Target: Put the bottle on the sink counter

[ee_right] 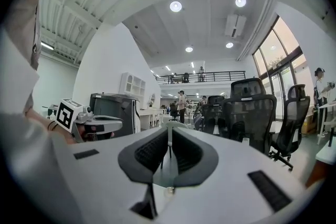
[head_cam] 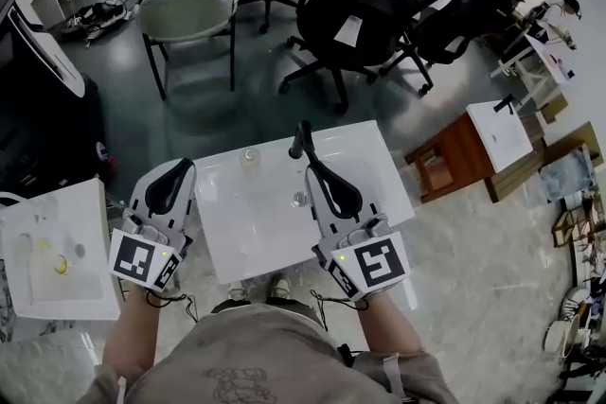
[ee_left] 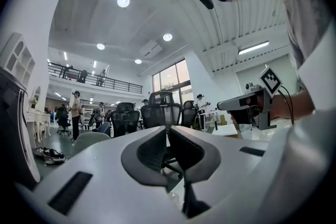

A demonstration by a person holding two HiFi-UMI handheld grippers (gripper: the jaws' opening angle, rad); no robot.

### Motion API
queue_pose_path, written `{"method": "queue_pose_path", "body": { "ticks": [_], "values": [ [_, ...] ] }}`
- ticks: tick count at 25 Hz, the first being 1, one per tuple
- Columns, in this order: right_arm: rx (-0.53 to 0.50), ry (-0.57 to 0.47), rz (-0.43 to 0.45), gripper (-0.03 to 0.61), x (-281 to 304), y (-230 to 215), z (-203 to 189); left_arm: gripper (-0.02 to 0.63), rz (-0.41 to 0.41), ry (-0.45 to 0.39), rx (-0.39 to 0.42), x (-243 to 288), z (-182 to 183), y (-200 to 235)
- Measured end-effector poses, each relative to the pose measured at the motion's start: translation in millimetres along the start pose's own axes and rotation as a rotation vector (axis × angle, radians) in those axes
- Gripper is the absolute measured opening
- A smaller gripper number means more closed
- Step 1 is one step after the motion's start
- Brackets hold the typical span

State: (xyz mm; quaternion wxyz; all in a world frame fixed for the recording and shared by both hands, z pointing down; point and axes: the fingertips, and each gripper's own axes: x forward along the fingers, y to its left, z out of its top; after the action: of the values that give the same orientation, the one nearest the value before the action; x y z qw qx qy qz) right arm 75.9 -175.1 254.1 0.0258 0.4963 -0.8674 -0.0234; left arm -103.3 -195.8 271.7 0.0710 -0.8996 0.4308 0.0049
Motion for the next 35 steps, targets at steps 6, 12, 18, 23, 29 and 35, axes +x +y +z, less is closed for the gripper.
{"method": "queue_pose_path", "body": {
  "ticks": [6, 12, 18, 23, 29, 35],
  "values": [
    [0.002, 0.018, 0.006, 0.041, -11.1, 4.7, -14.6, 0.029, -0.016, 0.059, 0.004, -7.6, -23.6, -23.4],
    [0.025, 0.036, 0.018, 0.041, -23.7, 12.8, -32.8, 0.029, -0.038, 0.088, 0.046, -11.6, -39.8, -38.1],
    [-0.013, 0.076, 0.011, 0.038, -31.7, 17.0, -47.7, 0.028, -0.028, 0.090, 0.017, -15.1, -41.0, -45.0],
    [-0.020, 0.075, 0.005, 0.037, -34.1, 17.0, -47.0, 0.028, -0.027, 0.092, 0.007, -17.8, -41.3, -47.3],
    [-0.025, 0.054, -0.008, 0.037, -35.7, 12.2, -39.1, 0.028, -0.015, 0.089, 0.017, -17.5, -35.4, -44.4],
    [-0.036, 0.039, -0.009, 0.037, -35.5, 11.5, -33.3, 0.028, -0.005, 0.095, 0.024, -17.4, -31.6, -43.3]
  ]
}}
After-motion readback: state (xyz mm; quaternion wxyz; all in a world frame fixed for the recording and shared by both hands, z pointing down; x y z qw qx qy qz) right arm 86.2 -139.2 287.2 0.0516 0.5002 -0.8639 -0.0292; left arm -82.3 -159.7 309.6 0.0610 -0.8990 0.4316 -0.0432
